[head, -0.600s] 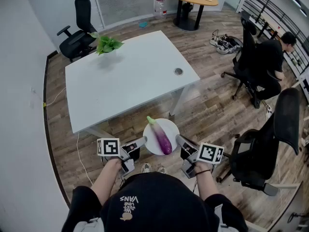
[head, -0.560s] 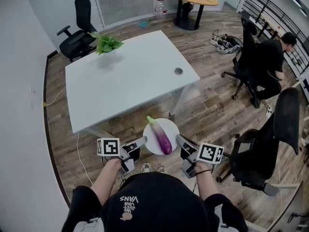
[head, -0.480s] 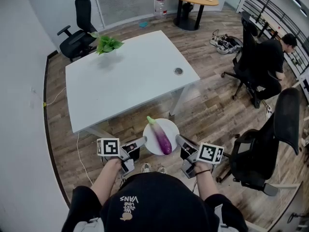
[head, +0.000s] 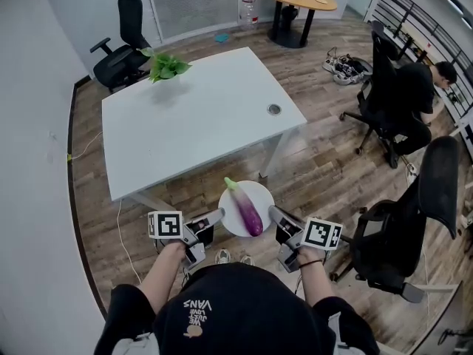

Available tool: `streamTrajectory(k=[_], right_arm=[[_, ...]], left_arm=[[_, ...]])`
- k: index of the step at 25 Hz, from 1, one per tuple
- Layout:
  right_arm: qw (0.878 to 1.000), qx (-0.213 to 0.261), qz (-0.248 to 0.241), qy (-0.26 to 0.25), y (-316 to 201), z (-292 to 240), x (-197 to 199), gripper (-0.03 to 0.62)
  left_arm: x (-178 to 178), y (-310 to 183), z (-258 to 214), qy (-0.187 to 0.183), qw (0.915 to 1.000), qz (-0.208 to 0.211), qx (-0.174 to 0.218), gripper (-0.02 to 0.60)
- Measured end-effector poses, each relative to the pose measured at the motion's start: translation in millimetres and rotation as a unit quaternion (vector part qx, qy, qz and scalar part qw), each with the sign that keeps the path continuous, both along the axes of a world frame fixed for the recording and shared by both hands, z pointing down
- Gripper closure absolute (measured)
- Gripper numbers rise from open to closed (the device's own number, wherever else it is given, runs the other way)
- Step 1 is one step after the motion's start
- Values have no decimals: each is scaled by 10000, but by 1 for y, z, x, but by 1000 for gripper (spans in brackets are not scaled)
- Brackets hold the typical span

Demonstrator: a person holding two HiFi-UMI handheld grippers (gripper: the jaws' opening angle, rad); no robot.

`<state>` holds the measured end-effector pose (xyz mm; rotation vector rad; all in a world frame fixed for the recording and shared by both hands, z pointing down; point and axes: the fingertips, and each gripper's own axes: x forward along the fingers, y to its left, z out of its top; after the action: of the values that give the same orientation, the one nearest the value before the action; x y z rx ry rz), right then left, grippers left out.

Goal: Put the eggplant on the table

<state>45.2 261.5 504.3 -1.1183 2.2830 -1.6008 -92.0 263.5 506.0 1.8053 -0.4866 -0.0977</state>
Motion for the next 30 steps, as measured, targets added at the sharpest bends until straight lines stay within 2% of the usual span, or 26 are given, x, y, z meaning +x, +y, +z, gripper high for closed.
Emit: streamTrajectory(k=[8,18,25,30], right_arm=[[10000,-39,-42,35,-2,2,2,559],[9995,-75,-319,44,-9,9,20,559],[9995,-136,-149,227,-39,17,24,559],[9998,-60,-21,163,-71,12,12,559]], left_arm=[[1,-1,2,5,10000,-58,8,557],[21,-3,9,11,9997,-225,-5,557],[22,-34,11,82,9998,-163,13,557],[11,-71,6,-10,10000,15,94,557]])
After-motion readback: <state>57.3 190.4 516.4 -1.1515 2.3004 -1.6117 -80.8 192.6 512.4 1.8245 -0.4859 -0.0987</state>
